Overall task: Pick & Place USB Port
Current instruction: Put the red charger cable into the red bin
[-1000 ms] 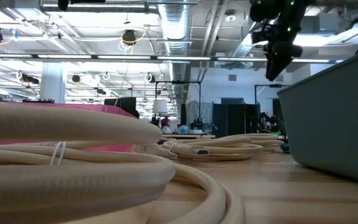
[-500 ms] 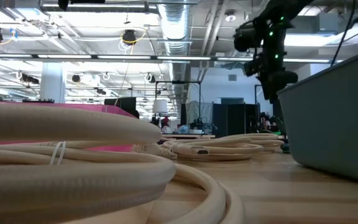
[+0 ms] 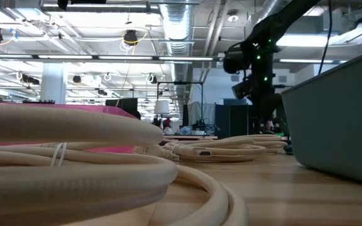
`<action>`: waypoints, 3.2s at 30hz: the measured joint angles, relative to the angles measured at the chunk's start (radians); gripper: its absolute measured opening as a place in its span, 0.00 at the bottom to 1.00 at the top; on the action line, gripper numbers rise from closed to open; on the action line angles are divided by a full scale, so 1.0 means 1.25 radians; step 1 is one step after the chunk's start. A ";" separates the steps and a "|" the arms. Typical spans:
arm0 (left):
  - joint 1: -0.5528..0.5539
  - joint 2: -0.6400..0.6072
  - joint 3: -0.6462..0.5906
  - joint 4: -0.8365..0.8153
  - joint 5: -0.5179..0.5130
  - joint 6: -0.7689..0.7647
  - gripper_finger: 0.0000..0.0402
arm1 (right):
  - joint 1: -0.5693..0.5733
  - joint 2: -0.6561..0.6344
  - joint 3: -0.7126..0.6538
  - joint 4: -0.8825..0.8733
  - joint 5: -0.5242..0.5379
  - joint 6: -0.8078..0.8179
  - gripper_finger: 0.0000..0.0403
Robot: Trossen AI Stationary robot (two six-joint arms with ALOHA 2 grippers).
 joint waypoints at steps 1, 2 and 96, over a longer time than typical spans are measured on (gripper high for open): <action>0.000 0.000 0.000 0.000 0.000 0.000 0.21 | 0.002 0.008 0.000 0.010 0.000 0.000 0.51; 0.000 0.000 0.000 0.000 0.000 0.000 0.21 | 0.002 0.017 0.000 0.020 0.000 0.000 0.51; 0.000 0.000 -0.001 -0.001 0.000 -0.001 0.21 | -0.076 0.020 0.158 -0.197 -0.288 0.057 0.41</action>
